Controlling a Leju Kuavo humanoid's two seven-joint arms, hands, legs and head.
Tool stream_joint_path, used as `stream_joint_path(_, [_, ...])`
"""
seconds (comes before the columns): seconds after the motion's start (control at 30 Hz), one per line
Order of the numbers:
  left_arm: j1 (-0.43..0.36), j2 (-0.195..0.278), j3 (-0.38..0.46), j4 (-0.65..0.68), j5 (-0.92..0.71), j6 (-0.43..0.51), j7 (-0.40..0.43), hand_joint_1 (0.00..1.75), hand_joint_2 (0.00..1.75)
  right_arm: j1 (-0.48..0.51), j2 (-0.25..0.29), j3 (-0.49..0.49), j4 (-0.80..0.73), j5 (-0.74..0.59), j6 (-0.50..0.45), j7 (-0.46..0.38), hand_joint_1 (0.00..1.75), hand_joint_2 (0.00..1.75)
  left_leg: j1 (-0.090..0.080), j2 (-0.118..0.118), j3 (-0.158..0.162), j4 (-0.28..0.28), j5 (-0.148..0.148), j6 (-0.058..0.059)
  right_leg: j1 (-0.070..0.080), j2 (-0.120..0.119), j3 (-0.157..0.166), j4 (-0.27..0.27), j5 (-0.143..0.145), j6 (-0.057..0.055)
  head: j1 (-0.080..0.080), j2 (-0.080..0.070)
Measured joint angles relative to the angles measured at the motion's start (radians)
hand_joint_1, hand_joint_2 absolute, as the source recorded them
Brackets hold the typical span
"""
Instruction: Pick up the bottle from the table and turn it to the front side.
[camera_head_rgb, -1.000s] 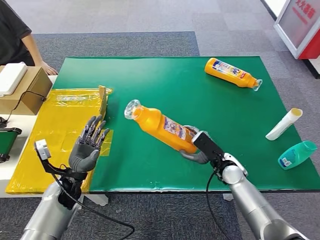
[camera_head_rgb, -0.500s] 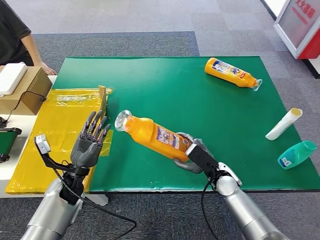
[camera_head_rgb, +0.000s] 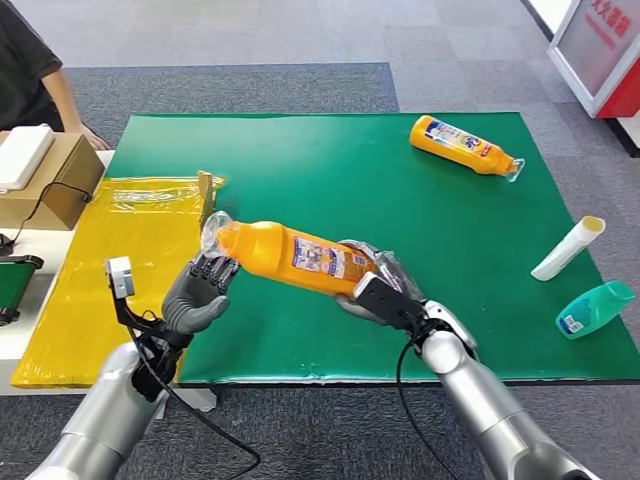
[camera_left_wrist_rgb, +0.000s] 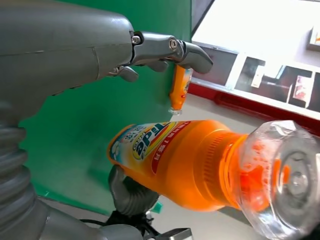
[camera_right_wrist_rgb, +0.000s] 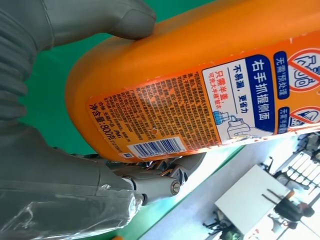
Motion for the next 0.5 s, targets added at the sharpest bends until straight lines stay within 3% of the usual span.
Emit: stream_joint_path(0.5, [-0.054, 0.005, -0.039, 0.042, -0.038, 0.028, -0.006, 0.00, 1.75, -0.019, 0.013, 0.043, 0.000, 0.013, -0.004, 0.001, 1.75, 1.75, 0.000, 0.000, 0.000, 0.000, 0.000, 0.000, 0.000, 0.000, 0.000, 0.000, 0.000, 0.000, 0.000, 0.000])
